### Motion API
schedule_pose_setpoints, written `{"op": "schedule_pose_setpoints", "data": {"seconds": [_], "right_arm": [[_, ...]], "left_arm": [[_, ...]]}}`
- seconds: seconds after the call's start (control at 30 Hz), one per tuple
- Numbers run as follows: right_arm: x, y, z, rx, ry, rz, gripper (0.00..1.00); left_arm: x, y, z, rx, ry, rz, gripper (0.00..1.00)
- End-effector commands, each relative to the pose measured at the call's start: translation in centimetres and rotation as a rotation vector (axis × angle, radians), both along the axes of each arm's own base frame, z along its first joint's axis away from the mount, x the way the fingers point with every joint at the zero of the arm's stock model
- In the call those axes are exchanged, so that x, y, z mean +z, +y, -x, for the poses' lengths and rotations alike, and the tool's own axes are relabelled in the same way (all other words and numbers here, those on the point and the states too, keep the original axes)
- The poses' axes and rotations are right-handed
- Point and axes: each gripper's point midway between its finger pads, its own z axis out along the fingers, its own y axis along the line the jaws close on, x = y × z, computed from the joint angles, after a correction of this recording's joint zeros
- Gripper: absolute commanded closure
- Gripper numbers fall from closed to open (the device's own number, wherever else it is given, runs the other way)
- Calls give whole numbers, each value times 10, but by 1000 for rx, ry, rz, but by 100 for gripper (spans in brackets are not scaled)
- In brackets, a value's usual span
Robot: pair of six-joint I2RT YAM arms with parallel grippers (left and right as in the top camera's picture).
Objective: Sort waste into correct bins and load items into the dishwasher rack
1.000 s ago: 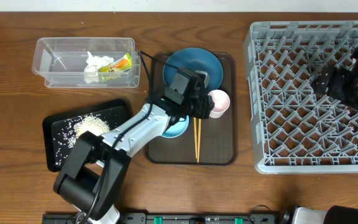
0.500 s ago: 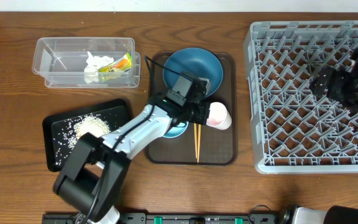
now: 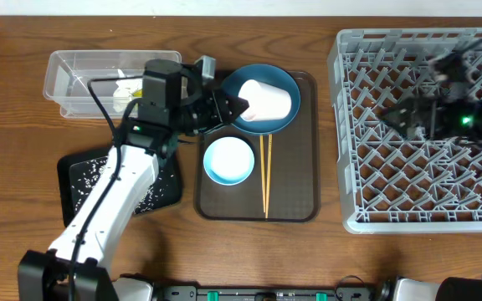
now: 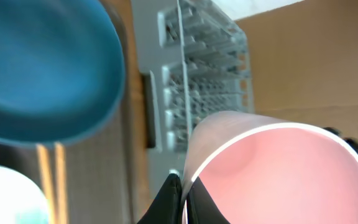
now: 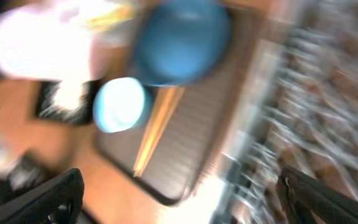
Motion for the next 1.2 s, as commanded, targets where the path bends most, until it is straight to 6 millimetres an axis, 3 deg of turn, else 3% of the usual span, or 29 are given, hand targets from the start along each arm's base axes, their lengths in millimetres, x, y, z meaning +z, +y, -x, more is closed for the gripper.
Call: {"op": "schedule_pose_setpoints", "data": {"seconds": [0.0, 0.13, 0.37, 0.53, 0.7, 0.77, 1.0, 1.17], "right_arm": [[19, 51, 14, 301, -220, -196, 2], [-1, 78, 31, 426, -212, -223, 2], [-2, 116, 50, 593, -311, -329, 9], [1, 123, 48, 624, -358, -333, 11], [2, 129, 46, 653, -400, -324, 1], [2, 134, 46, 668, -409, -321, 1], [-12, 130, 35, 627, -356, -229, 1], [-1, 139, 36, 649, -394, -288, 2]], "left_arm": [[11, -15, 17, -75, 200, 175, 94], [18, -21, 24, -113, 276, 242, 94], [31, -26, 35, -186, 309, 303, 94], [39, -33, 51, -270, 341, 339, 94], [40, -44, 62, -317, 361, 342, 94], [40, -48, 65, -329, 363, 340, 94], [46, -50, 68, -359, 353, 355, 94], [48, -51, 67, -358, 342, 357, 94]]}}
